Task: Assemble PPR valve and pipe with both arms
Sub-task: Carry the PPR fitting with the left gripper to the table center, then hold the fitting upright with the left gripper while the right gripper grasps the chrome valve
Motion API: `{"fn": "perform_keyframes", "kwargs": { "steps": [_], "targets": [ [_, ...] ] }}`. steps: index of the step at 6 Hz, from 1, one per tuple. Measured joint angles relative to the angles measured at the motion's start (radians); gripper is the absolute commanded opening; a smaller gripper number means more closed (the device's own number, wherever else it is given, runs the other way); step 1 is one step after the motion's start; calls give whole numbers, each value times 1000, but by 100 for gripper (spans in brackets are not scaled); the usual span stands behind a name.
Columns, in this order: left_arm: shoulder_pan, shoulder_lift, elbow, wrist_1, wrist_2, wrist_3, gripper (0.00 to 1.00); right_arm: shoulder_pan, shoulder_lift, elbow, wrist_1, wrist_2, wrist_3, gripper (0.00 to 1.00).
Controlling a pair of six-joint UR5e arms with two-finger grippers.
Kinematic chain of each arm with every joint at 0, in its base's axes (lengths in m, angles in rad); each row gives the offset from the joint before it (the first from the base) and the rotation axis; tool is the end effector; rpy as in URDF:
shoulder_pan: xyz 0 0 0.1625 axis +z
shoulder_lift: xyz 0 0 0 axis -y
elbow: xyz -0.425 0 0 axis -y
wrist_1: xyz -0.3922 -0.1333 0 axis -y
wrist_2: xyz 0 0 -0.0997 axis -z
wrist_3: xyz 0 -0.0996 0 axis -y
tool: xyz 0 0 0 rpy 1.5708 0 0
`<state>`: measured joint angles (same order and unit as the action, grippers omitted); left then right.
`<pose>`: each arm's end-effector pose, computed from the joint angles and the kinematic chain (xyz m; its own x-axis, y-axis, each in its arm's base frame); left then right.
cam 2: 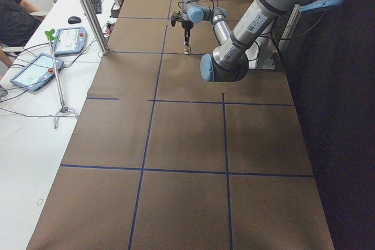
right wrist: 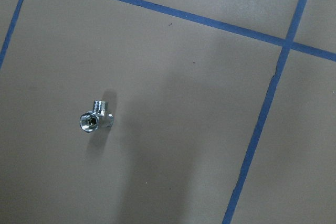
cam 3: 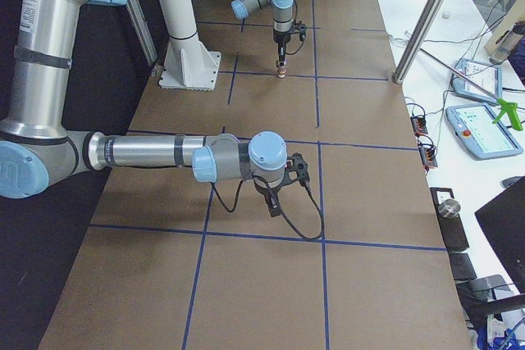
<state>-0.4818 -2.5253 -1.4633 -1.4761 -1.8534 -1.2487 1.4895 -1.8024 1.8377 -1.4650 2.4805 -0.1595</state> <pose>0.6110 -0.4386 0.1160 0.7011 -0.0236 -0.7126 0.0571 0.9981 0.0232 0.0219 -0.4048 0.6088 0.5825 -0.3152 0.7492 0.1751 0.9488 0.2630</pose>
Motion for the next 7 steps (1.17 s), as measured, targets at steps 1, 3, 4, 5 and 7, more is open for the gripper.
{"fn": "perform_keyframes", "kwargs": {
  "steps": [1, 3, 4, 5, 7],
  "targets": [
    [0, 5, -2, -1, -1, 0, 82, 0, 0, 0, 0, 0, 0, 100],
    [0, 13, -7, -7, -1, 0, 100, 0, 0, 1, 0, 0, 0, 100],
    [-1, 16, -12, -13, -2, -2, 100, -1, 0, 1, 0, 2, 12, 100],
    [-3, 17, -26, -15, -2, -6, 100, -11, 3, 3, 7, 11, 57, 100],
    [-14, 43, -126, -13, -4, -42, 100, -148, 8, 3, 182, -2, 379, 99]
  ]
}}
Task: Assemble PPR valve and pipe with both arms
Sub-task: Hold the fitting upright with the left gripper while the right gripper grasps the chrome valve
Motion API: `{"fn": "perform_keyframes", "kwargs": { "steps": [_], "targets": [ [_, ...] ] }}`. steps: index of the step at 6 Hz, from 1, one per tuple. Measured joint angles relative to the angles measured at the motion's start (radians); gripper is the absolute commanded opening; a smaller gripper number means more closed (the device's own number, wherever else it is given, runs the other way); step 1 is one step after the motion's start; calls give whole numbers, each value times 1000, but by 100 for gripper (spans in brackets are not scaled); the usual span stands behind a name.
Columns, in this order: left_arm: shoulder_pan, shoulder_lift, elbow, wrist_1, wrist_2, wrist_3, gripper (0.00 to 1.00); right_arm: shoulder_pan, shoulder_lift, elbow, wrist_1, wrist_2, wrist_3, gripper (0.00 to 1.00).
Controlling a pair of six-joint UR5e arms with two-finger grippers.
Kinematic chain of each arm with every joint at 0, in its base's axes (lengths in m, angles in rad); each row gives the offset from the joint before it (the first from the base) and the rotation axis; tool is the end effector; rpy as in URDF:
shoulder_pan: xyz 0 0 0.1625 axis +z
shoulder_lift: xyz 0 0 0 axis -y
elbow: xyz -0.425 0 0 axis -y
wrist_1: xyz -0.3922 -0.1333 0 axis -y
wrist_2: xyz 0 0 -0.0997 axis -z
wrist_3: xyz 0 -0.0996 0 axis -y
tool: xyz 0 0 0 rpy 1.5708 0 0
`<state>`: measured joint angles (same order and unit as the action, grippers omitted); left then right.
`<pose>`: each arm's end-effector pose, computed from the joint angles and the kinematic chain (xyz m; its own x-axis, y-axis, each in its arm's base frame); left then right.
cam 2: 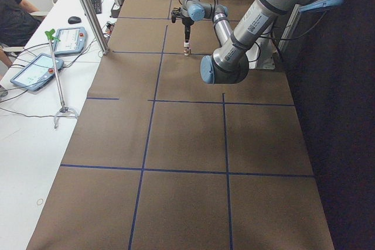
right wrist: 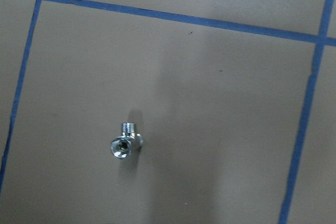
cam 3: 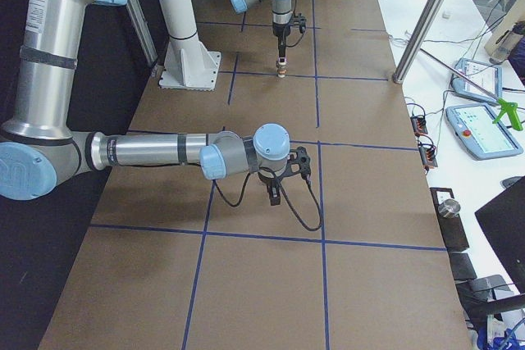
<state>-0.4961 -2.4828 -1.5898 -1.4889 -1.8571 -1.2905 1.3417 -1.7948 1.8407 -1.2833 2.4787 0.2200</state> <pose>0.5724 -0.4294 0.0963 0.6331 -0.0409 -0.7730 0.0989 0.9947 0.0284 -0.0401 -0.4133 0.5842 0.5745 -0.1807 0.7983 0.0914 0.9834 0.1568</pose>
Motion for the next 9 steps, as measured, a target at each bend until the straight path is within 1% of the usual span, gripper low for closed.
{"fn": "perform_keyframes", "kwargs": {
  "steps": [1, 2, 3, 4, 5, 7, 8, 9],
  "targets": [
    [-9, 52, -93, 1, -3, -18, 100, -130, 4, -2, 130, -76, 202, 99],
    [-21, 110, -179, 3, -6, -30, 100, -242, 16, -4, 205, -172, 324, 99],
    [-28, 152, -232, 2, -9, -48, 100, -306, 31, -17, 231, -239, 368, 99],
    [-30, 171, -259, -2, -9, -67, 100, -342, 38, -39, 239, -281, 378, 98],
    [-31, 177, -273, -3, -8, -77, 100, -358, 41, -60, 242, -303, 379, 98],
    [-32, 179, -288, -4, -7, -82, 100, -371, 64, -106, 243, -311, 381, 98],
    [-33, 179, -291, -4, -7, -82, 100, -375, 92, -134, 243, -310, 383, 91],
    [-33, 179, -293, -4, -7, -82, 100, -377, 107, -150, 244, -309, 385, 54]
  ]
}}
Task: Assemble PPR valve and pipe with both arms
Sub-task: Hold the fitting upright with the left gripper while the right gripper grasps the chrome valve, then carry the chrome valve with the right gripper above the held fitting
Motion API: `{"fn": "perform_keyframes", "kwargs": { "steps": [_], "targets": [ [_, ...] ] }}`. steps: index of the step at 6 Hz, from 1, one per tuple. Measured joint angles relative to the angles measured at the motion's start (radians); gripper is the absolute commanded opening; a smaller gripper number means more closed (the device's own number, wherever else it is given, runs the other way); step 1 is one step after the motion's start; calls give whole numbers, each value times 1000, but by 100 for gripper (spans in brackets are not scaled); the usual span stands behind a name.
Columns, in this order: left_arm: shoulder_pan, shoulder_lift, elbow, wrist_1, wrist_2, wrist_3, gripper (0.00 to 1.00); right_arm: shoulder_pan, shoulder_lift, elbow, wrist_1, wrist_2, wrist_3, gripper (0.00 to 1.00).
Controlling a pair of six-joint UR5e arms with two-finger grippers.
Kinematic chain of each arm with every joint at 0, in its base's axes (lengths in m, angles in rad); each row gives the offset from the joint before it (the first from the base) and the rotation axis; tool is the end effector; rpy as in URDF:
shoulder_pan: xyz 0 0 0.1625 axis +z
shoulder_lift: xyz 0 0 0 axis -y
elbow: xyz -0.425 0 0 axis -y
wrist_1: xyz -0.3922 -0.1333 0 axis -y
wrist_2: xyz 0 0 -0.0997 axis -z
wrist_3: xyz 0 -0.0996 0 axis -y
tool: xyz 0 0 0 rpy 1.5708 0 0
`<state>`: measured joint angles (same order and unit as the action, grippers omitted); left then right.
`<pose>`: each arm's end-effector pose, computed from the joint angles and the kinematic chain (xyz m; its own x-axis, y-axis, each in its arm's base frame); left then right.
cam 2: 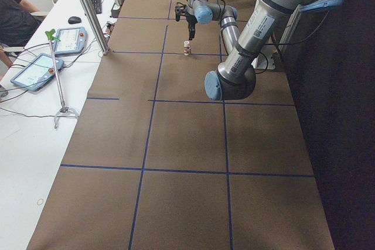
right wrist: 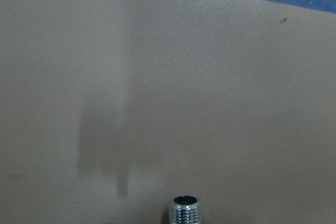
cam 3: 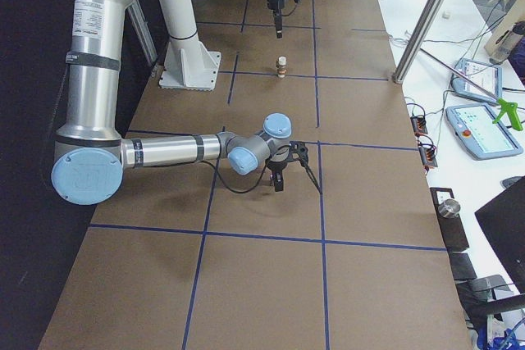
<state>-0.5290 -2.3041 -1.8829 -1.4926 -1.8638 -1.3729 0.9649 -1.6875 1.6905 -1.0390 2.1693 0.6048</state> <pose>0.4793 -0.4013 0.1110 0.5351 -0.0948 -0.8395 0.1761 0.9844 0.0011 -0.2045 -0.4306 0.6034 0.7027 -0.1791 0.6885 0.1099 0.9835 0.1436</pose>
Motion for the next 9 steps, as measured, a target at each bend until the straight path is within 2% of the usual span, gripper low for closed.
{"fn": "perform_keyframes", "kwargs": {
  "steps": [2, 3, 5, 6, 8, 9],
  "targets": [
    [0, 0, -2, 0, 0, -1, 100, -1, 2, -11, -1, 4, 5, 4],
    [0, 0, -4, 1, 1, -1, 100, -1, -2, -11, -1, 7, 5, 0],
    [0, 0, -10, 3, 1, -2, 100, 0, -6, 1, -1, 26, 21, 0],
    [-1, 1, -17, 5, 1, -3, 100, 1, -6, 46, -6, 45, 80, 0],
    [-2, 56, -82, 4, 0, -8, 100, -45, 47, 193, -16, 64, 370, 0],
    [-3, 105, -125, 1, -1, -6, 100, -92, 143, 226, -31, 63, 553, 0]
  ]
}}
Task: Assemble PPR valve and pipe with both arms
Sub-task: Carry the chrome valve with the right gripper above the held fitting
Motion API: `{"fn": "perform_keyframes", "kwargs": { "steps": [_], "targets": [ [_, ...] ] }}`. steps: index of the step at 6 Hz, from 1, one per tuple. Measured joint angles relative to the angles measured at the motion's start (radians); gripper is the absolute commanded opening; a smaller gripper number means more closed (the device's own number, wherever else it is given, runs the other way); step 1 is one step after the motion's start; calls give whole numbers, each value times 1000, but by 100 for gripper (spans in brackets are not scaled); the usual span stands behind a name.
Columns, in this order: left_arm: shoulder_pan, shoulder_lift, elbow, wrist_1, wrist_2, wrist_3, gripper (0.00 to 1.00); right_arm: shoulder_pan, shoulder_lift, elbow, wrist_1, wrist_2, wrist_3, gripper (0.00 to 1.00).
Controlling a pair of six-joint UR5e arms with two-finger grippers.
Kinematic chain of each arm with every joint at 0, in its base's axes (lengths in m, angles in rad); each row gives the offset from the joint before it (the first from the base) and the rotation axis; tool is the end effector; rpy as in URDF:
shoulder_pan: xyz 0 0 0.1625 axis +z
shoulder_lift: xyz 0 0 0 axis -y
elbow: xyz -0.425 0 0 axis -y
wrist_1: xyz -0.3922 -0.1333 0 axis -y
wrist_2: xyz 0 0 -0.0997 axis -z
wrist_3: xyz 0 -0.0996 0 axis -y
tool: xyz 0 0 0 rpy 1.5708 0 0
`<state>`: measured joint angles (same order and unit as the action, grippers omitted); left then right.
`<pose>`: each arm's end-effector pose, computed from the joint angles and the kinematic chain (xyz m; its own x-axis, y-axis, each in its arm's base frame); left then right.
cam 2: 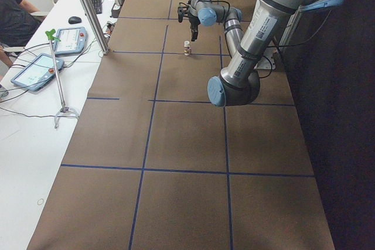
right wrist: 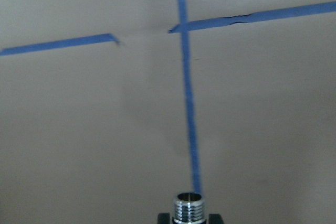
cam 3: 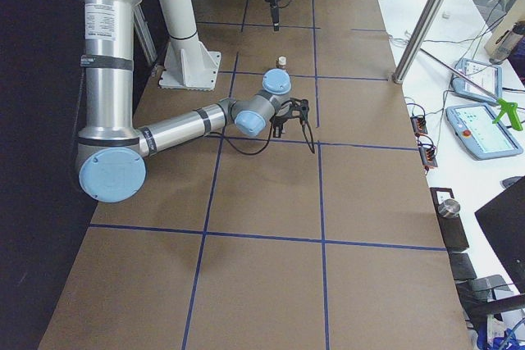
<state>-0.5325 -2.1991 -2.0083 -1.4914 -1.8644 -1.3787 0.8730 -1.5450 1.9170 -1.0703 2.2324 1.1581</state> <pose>0.4415 -0.3815 0.1325 0.5196 -0.0941 -0.8492 0.1822 0.9833 0.0025 -0.2664 -0.4299 0.4190 0.4996 0.1033 0.8601 -0.1112 0.9923 -0.0546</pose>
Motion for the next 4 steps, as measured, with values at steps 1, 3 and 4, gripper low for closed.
{"fn": "perform_keyframes", "kwargs": {
  "steps": [1, 3, 4],
  "targets": [
    [-2, 40, -29, -1, 0, 3, 100, -53, 130, 12, -54, -6, 171, 0],
    [-5, 91, -57, 0, 2, 3, 100, -185, 432, 12, -313, -107, 432, 0],
    [-5, 107, -59, -1, 4, 2, 100, -251, 546, -14, -423, -184, 509, 0]
  ]
}}
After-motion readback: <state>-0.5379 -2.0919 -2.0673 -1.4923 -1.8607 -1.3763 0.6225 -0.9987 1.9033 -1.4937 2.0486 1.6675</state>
